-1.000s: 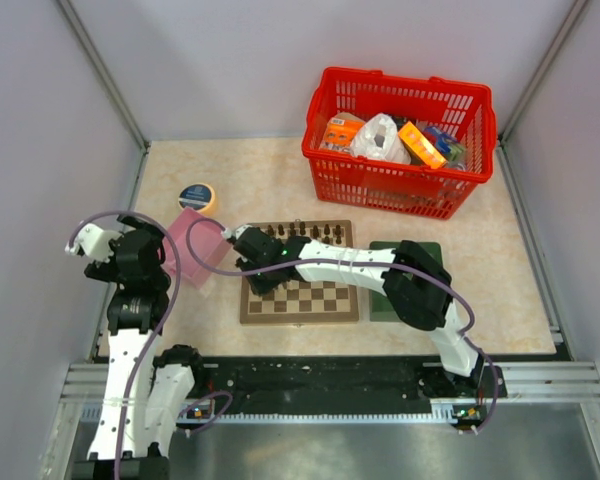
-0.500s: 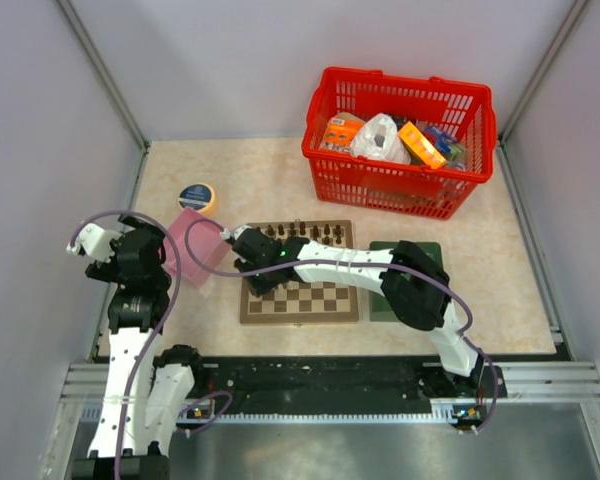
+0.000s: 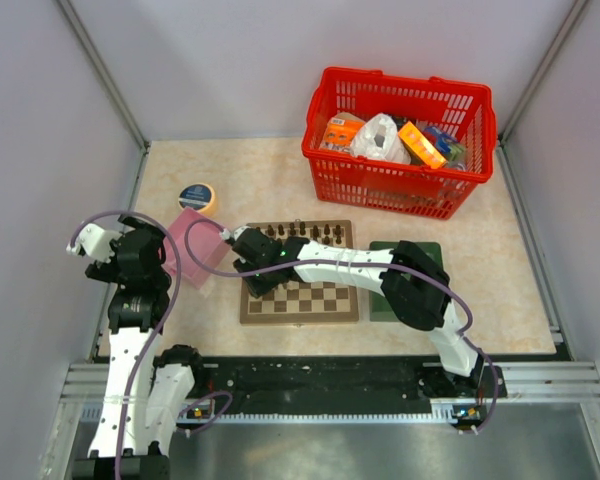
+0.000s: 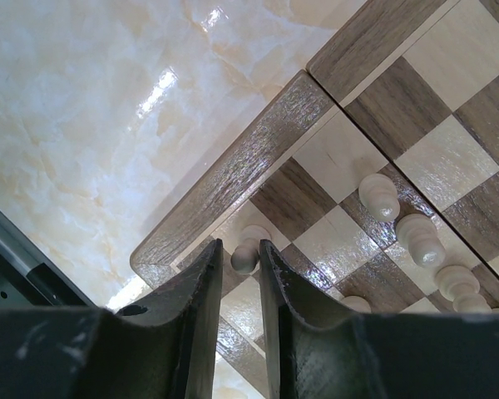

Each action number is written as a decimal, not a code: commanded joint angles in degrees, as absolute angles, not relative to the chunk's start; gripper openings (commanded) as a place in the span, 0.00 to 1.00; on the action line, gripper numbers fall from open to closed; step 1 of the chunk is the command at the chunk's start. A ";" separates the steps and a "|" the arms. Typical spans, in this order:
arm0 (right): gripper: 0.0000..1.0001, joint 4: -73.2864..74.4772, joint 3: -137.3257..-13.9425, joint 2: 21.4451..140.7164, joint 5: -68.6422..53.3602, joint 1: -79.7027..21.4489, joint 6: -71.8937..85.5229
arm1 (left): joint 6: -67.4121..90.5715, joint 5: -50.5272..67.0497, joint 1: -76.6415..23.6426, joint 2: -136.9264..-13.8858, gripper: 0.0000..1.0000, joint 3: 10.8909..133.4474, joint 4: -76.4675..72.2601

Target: Set up the chess pieces on the board

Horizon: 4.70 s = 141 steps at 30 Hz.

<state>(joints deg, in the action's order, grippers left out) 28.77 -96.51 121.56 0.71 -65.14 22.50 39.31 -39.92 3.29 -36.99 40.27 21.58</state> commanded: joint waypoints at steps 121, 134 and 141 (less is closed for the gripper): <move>0.13 34.01 -60.37 71.02 10.45 -26.17 20.04 | 38.76 -33.66 3.96 -38.85 0.99 38.14 14.68; 0.13 31.65 -73.11 85.67 16.26 -58.43 25.57 | 38.14 -34.01 4.31 -41.74 0.99 38.49 15.64; 0.13 28.74 -83.13 98.59 15.65 -67.05 24.79 | 39.11 -33.92 4.92 -43.42 0.99 38.85 16.43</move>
